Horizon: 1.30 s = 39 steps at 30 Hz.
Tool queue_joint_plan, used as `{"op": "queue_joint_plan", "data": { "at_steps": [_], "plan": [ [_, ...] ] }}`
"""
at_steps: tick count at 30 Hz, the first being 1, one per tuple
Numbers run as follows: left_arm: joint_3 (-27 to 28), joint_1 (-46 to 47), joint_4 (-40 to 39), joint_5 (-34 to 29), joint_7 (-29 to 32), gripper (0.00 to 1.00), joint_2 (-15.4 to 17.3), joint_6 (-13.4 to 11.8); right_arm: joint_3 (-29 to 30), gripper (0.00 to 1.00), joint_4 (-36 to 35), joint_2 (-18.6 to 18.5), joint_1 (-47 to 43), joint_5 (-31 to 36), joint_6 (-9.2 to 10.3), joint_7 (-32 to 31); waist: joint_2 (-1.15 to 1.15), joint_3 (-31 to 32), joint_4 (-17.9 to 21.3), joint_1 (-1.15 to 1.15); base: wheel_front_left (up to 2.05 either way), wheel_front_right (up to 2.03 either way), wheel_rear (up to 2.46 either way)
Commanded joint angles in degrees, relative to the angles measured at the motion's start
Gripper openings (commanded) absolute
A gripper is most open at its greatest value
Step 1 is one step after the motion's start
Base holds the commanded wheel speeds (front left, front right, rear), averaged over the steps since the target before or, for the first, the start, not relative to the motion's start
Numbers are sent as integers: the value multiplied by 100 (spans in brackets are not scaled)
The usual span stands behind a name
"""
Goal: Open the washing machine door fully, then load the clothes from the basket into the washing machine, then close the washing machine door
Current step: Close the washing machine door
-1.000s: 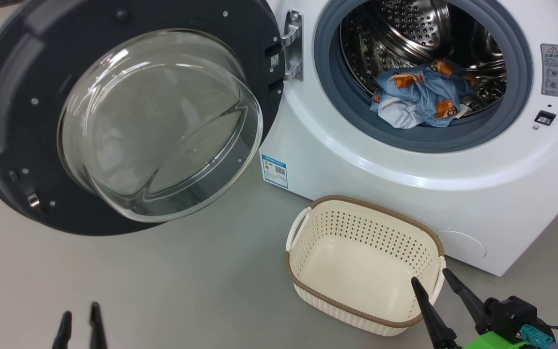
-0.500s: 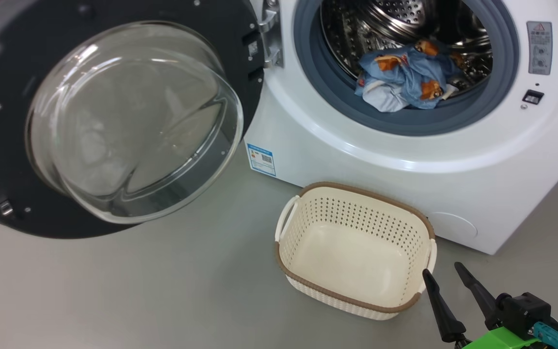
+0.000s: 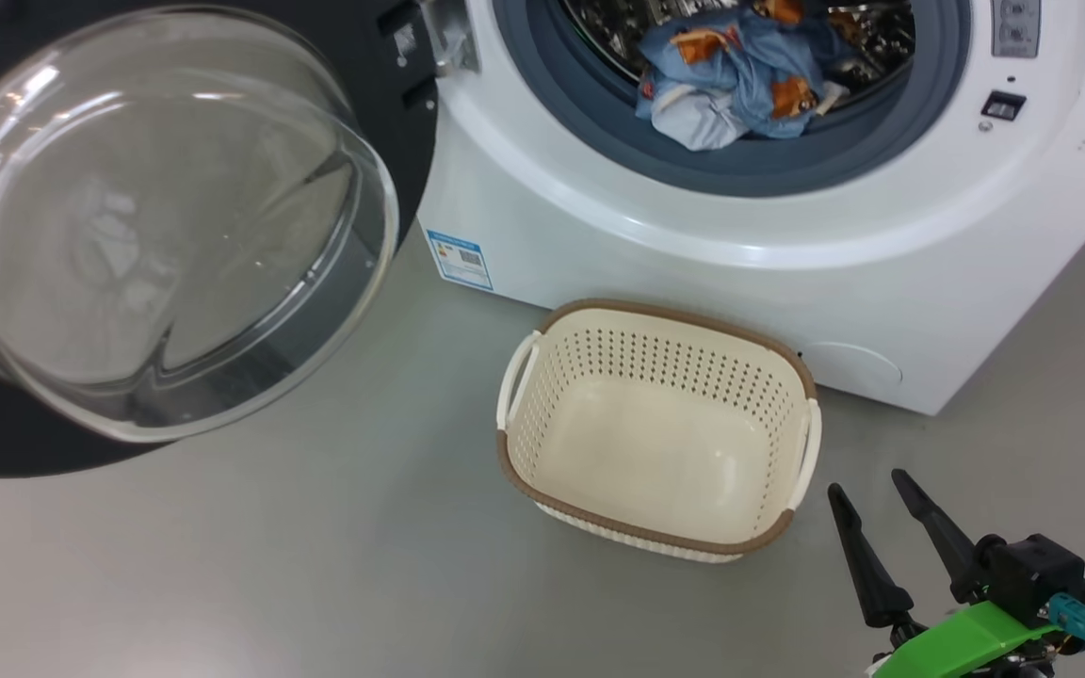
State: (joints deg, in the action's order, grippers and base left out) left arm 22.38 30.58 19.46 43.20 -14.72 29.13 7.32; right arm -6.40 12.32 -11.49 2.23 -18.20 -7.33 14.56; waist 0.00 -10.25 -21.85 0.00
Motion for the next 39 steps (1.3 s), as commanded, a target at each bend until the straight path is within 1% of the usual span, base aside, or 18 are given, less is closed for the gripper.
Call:
{"op": "queue_joint_plan", "data": {
  "at_steps": [1,4,6,8,10,11,15,18,21,25,30,39],
  "plan": [
    [-13,297,216,241,-13,0,532,16,-115,100,-153,-79,154,41,-16,44,0,-190,128,0,0,0,0],
    [-333,673,893,874,316,0,848,16,-127,100,-160,-86,210,57,-16,44,0,-287,152,0,0,0,0],
    [-555,875,1264,1309,725,0,1006,16,-143,100,-161,-84,242,67,-16,44,0,-331,168,0,0,0,0],
    [-737,1014,1586,1615,1083,0,1186,16,-163,100,-157,-78,277,73,-16,44,0,-375,184,0,0,0,0],
    [-881,1128,1820,1910,1430,0,1337,16,-187,100,-152,-70,308,76,-16,44,0,-408,199,0,0,0,0],
    [-974,1214,2008,2207,1757,0,1448,16,-217,100,-148,-70,333,75,-16,44,0,-431,220,0,0,0,0],
    [-1184,1253,2257,2638,2358,0,1640,16,-230,100,-146,-68,341,62,-16,44,0,-455,233,0,0,0,0],
    [-1303,1226,2344,2933,2744,0,1682,16,-239,100,-142,-68,336,57,-16,44,0,-462,238,0,0,0,0],
    [-1482,1121,2378,3159,3265,0,1676,16,-240,100,-139,-69,322,54,-16,44,0,-457,230,0,0,0,0],
    [-1532,1072,2312,3253,3281,0,1692,16,-234,100,-138,-70,315,56,-16,44,0,-457,217,0,0,0,0],
    [-1692,965,2121,3461,3527,0,1651,16,-246,100,-130,-58,309,55,-16,44,0,-423,210,0,0,0,0],
    [-1914,762,1747,3774,3916,0,1726,16,-225,100,-121,-22,273,54,-16,44,0,-350,186,0,0,0,0]
  ]
}}
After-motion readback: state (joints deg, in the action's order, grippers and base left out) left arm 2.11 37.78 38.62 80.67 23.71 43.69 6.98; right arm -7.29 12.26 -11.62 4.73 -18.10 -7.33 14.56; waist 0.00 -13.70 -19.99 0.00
